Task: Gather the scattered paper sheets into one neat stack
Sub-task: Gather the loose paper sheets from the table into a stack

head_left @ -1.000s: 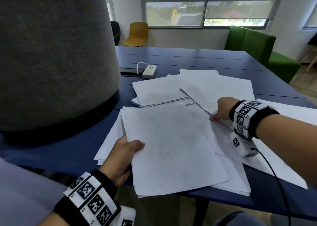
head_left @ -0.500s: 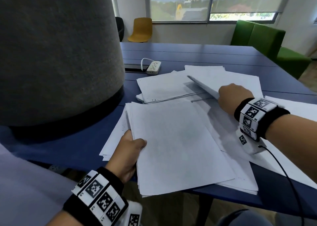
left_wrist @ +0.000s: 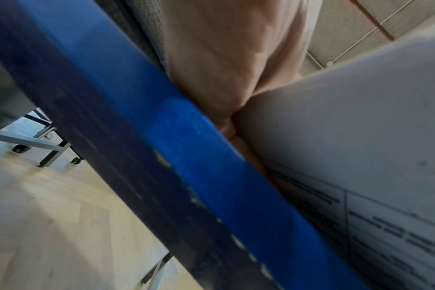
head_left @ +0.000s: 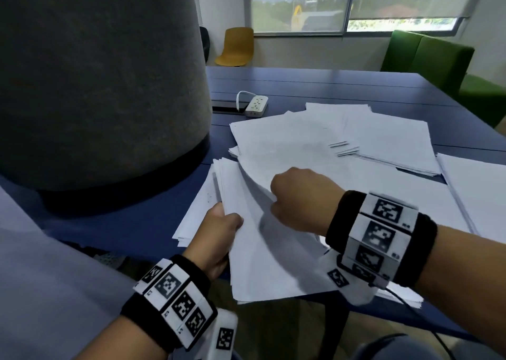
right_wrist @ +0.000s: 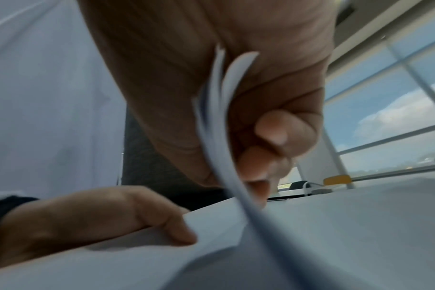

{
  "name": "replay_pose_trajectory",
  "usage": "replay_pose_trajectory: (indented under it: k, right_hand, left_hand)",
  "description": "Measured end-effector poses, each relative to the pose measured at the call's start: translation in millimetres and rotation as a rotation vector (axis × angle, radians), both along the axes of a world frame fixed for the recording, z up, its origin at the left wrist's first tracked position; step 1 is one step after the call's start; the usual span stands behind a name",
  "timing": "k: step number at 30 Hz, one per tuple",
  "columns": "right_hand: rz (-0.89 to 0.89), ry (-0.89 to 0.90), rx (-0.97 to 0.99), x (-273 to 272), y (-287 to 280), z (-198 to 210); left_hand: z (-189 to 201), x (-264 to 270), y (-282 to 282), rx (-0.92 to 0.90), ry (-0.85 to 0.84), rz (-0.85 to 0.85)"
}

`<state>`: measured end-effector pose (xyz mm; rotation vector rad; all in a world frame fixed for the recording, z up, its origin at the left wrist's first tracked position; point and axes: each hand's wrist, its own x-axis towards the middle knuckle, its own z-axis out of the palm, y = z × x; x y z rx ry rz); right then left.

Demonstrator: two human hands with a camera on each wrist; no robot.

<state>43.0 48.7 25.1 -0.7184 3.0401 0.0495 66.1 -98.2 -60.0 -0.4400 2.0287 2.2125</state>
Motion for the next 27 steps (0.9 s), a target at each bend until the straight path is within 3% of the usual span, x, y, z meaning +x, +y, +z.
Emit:
replay_pose_trajectory:
  k: [8,11,15,22,27]
  right_hand:
    - [0.107,-0.145,-0.158,11,-35,-18]
    - [0.097,-0.257,-0.248,13,-36,-17]
    - [-0.023,-0.43,-0.373,4,-23,-18]
    - [-0.295,-0.132,-0.133,-47,36,-27]
    - [-0.49,-0.252,-0.09,-61,71,-29]
  left_hand:
    - [3,2,0,0.136,-0.057,0.066]
    - [5,3,1,0.11,-0.038,0.047]
    - [5,3,1,0.072,-0.01,0.009]
    - [1,2,1,0.04,-0.028,0.042]
    - [6,4,2,0.049,-0.027,0.031]
